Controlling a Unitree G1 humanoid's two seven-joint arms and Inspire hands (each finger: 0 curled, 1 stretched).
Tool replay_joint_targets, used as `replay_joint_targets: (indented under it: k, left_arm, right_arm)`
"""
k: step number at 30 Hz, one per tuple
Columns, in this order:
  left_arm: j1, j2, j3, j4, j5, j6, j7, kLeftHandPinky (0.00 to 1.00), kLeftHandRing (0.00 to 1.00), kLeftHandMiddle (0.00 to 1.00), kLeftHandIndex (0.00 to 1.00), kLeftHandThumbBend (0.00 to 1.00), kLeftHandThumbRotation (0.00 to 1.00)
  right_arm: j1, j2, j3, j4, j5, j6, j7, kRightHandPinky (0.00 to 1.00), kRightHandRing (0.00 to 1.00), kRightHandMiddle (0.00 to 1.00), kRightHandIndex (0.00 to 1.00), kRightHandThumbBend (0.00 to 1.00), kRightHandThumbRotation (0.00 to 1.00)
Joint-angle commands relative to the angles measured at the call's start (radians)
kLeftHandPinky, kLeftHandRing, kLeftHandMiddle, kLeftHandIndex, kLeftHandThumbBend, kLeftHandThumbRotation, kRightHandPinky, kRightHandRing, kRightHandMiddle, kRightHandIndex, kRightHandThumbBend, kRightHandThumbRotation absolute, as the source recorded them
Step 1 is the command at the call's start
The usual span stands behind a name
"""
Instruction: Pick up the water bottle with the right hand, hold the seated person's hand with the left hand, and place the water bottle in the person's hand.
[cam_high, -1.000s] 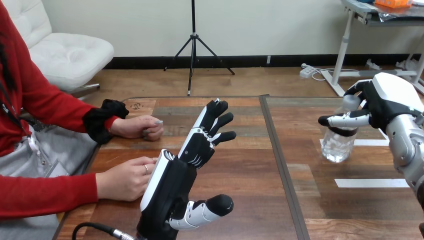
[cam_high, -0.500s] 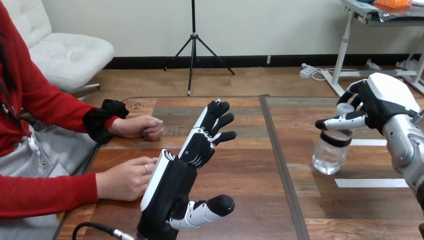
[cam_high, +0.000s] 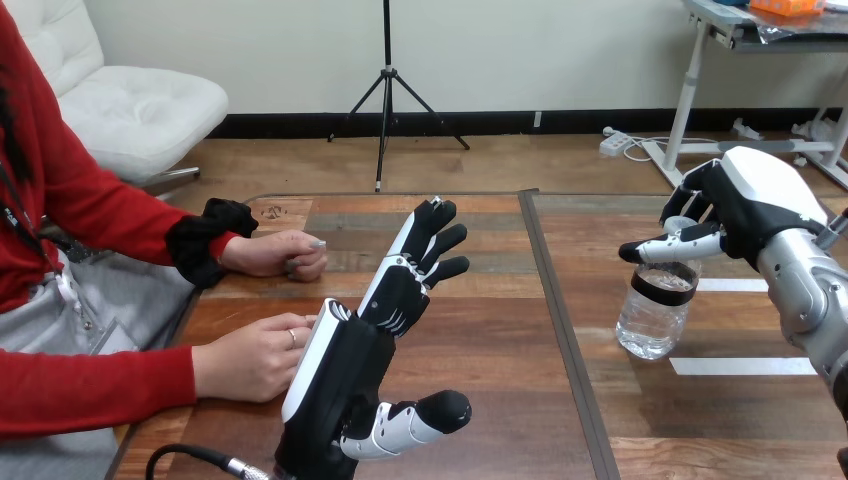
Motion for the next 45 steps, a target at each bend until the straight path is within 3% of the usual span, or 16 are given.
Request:
replay_joint_targets:
  k: [1, 12, 20, 32, 41, 45]
  left_arm:
    - [-0.074, -0.006, -0.006, -0.003, -0.022, -0.016, -0.001, 0.87, 0.94, 0.97, 0.98, 0.85, 0.71]
    - [-0.084, -0.002, -0.009, -0.003, -0.037, -0.005, -0.01, 0.87, 0.94, 0.97, 0.98, 0.86, 0.71]
    - [-0.095, 0.001, -0.01, 0.003, -0.053, -0.002, -0.023, 0.88, 0.94, 0.97, 0.99, 0.87, 0.7]
    - [-0.11, 0.003, -0.007, 0.017, -0.067, -0.006, -0.038, 0.88, 0.94, 0.97, 0.98, 0.86, 0.69]
    - [-0.116, 0.007, -0.006, 0.015, -0.077, 0.001, -0.049, 0.88, 0.94, 0.97, 0.99, 0.88, 0.69]
    - [-0.117, 0.008, -0.005, 0.013, -0.082, 0.001, -0.053, 0.88, 0.94, 0.98, 0.99, 0.88, 0.69]
  right_arm:
    - [-0.006, 0.0, 0.009, -0.044, 0.015, -0.031, 0.008, 0.43, 0.45, 0.48, 0.46, 1.0, 0.49]
    - [0.022, -0.003, 0.002, -0.104, 0.04, -0.079, 0.053, 0.41, 0.44, 0.47, 0.46, 0.99, 0.44]
    - [0.05, -0.003, -0.007, -0.153, 0.058, -0.091, 0.081, 0.43, 0.46, 0.49, 0.48, 1.0, 0.45]
    - [0.116, -0.004, -0.029, -0.231, 0.108, -0.14, 0.064, 0.48, 0.54, 0.58, 0.58, 1.0, 0.44]
    - [0.173, -0.001, -0.063, -0.295, 0.163, -0.164, 0.045, 0.54, 0.61, 0.64, 0.66, 1.0, 0.42]
    - [0.206, 0.012, -0.096, -0.325, 0.213, -0.185, 0.036, 0.55, 0.62, 0.65, 0.68, 1.0, 0.41]
